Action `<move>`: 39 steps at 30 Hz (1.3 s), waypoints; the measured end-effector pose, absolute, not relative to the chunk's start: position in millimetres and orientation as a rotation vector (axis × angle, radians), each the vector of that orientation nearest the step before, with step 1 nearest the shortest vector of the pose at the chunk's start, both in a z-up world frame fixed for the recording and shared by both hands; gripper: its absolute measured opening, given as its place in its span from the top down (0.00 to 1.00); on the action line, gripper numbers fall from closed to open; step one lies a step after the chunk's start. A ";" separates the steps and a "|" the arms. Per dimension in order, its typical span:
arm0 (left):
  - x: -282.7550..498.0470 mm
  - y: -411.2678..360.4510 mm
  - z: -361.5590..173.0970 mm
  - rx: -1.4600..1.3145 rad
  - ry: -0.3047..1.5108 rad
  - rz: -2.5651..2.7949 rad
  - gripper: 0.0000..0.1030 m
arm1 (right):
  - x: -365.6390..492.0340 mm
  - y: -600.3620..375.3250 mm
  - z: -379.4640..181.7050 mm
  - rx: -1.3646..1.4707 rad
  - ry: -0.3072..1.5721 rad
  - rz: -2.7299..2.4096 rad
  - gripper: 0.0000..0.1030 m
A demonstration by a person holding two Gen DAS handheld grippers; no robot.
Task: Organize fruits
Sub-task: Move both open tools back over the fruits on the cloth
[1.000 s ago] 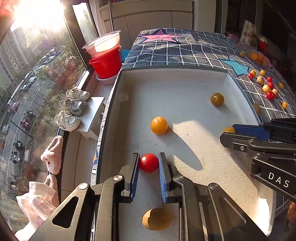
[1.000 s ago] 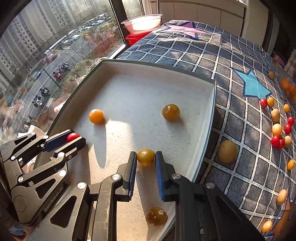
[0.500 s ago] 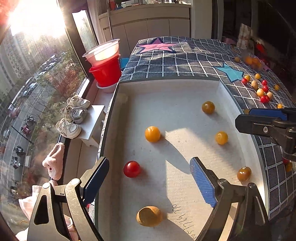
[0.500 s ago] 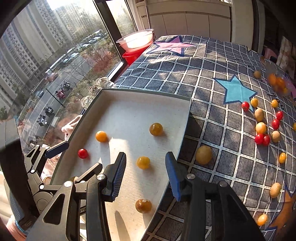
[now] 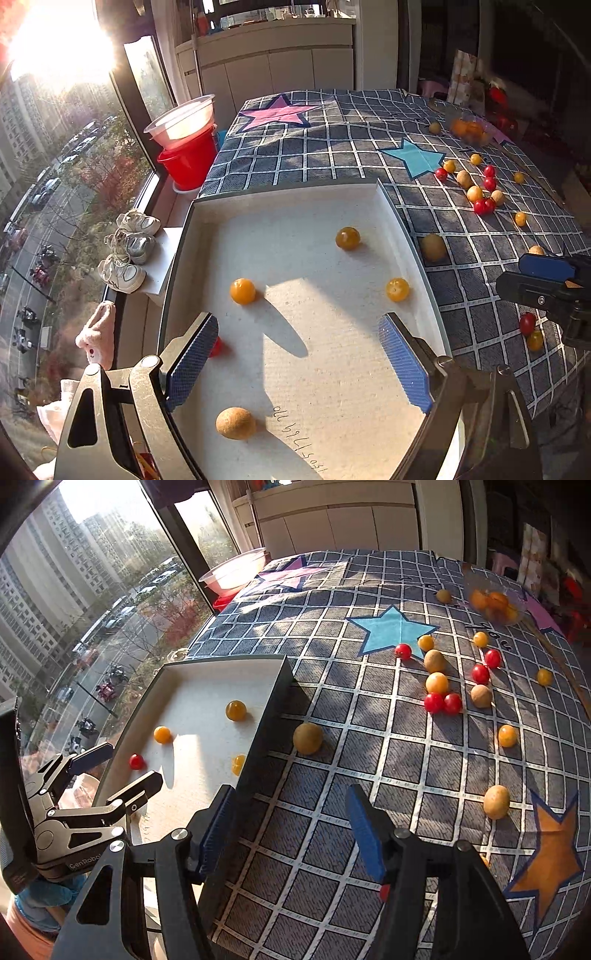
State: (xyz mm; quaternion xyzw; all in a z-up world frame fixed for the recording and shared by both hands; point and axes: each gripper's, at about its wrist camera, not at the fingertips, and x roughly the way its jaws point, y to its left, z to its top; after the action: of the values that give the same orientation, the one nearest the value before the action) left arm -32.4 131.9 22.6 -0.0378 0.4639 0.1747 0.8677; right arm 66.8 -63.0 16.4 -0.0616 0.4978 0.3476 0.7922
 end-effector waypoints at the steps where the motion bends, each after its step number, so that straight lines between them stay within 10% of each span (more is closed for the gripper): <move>1: -29.4 125.3 24.4 -0.071 0.969 0.355 0.13 | 68.7 -73.4 14.9 -0.130 1.071 0.726 0.37; 39: 141.8 -3.2 -11.7 0.062 1.065 0.146 0.13 | 80.1 -182.6 -33.7 -0.166 1.021 0.580 0.40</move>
State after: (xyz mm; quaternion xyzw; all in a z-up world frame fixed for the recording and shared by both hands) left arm 141.8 -3.2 -11.7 0.0295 0.5072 0.0696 0.8585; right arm 80.1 -182.6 -33.7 -0.0781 0.4809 0.2733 0.8294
